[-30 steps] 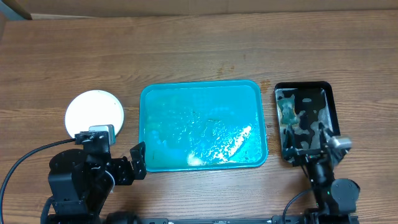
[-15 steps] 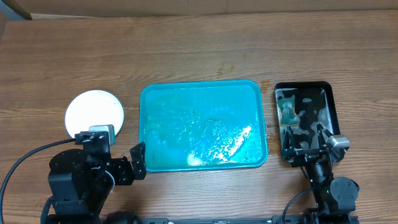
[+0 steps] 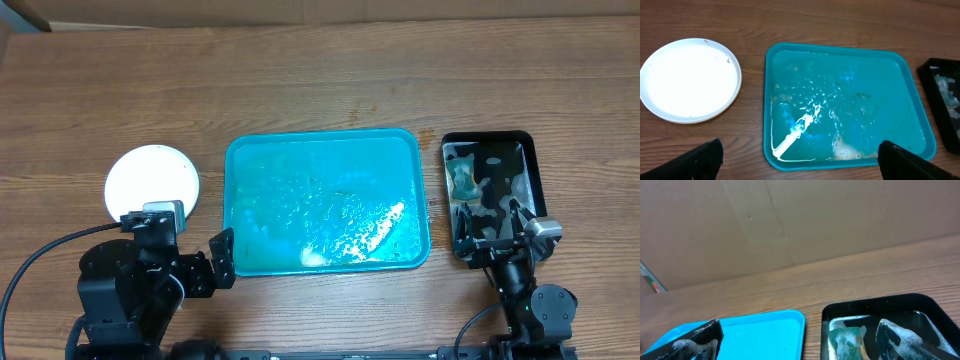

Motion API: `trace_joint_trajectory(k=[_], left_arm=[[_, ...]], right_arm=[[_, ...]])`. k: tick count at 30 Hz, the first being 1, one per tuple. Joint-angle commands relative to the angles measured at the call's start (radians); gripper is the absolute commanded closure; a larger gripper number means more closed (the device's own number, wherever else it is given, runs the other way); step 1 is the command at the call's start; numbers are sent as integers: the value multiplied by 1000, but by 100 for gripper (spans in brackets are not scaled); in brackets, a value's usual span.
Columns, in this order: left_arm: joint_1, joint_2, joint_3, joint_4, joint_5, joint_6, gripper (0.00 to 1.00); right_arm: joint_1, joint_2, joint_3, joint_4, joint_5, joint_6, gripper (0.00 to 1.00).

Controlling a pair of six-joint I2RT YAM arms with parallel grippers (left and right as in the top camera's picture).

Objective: Clean dirty plates on tray and stack at the side

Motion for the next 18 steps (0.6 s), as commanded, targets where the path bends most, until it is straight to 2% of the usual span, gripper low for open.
trace_joint_trajectory(k=[1,12,18], left_arm=[[-6,-6,-5,0,8,26,0],[-13,-51,-17,-1,-26,30,0],[-14,-185,-197,101,-24,25,0]], right_arm=[[5,-9,-10,6,6,0,0],[5,-9,-10,6,6,0,0],[5,-9,-10,6,6,0,0]])
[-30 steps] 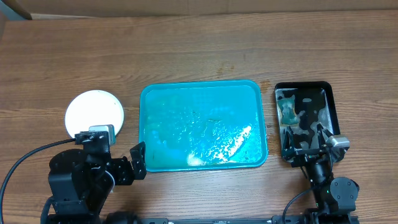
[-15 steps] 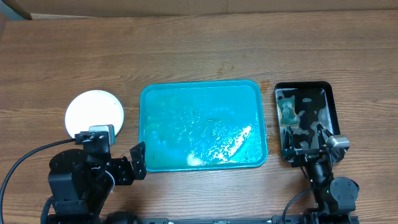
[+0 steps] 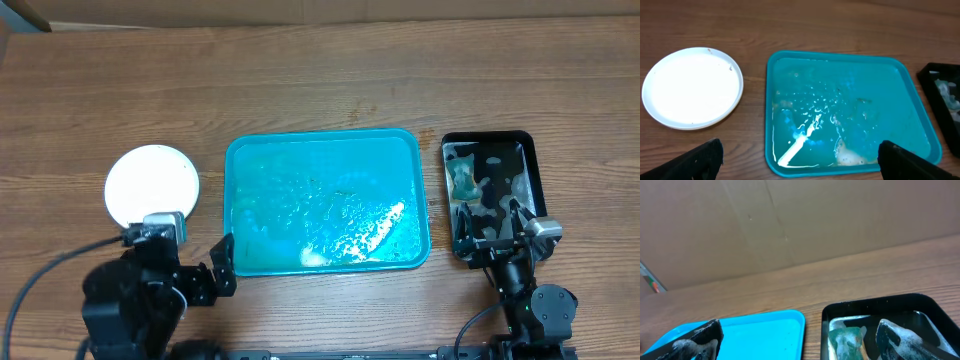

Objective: Clean dirty plates on tray and stack at the side

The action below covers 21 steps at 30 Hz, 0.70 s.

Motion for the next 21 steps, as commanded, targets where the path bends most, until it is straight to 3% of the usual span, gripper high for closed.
trace_joint_trajectory(k=[1,11,17,21], left_arm=[[-8,-92,-140,66,-5,14,0],[-8,-407,-594,452,6,-200,0],[-10,-456,-729,697,25,-168,0],[-19,-456,-777,866,23,-54,0]], right_arm=[[5,-9,-10,6,6,1,0],[5,-9,-10,6,6,1,0],[5,-9,-10,5,6,1,0],[5,-9,-10,6,6,1,0]])
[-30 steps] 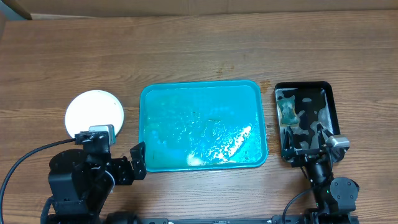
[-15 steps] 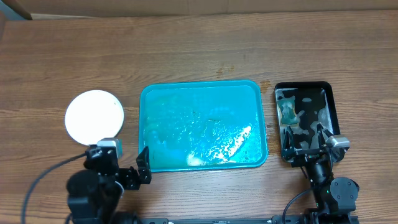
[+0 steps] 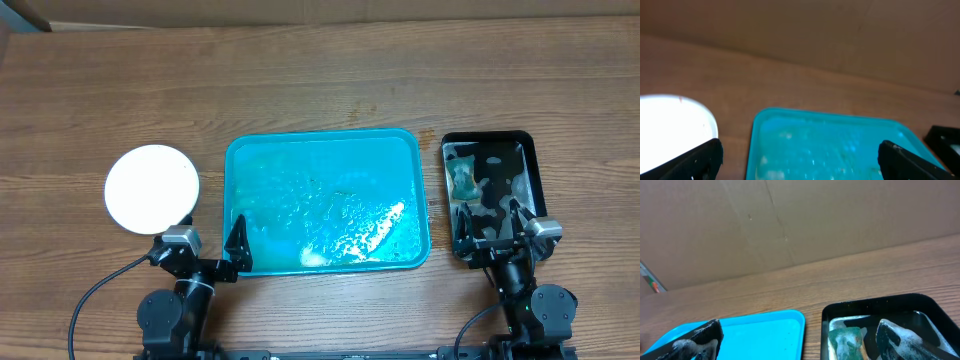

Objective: Clean dirty plates on tray and stack at the side

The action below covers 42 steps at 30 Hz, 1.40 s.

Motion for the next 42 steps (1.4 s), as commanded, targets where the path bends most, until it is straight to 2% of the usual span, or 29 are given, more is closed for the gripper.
trace_joint_trajectory(k=[1,5,8,13,42], left_arm=[[-18,-14,-41,102,4,113,0],[-19,-14,-84,247,0,233,0],[-23,-14,-125,303,0,275,0],[-37,-14,-127,165,-29,275,0],[-36,-13,-127,169,-44,275,0]], right_arm=[[5,-9,-10,6,6,1,0],[5,-9,-10,6,6,1,0],[5,-9,-10,6,6,1,0],[5,-9,-10,6,6,1,0],[5,-9,-10,6,6,1,0]])
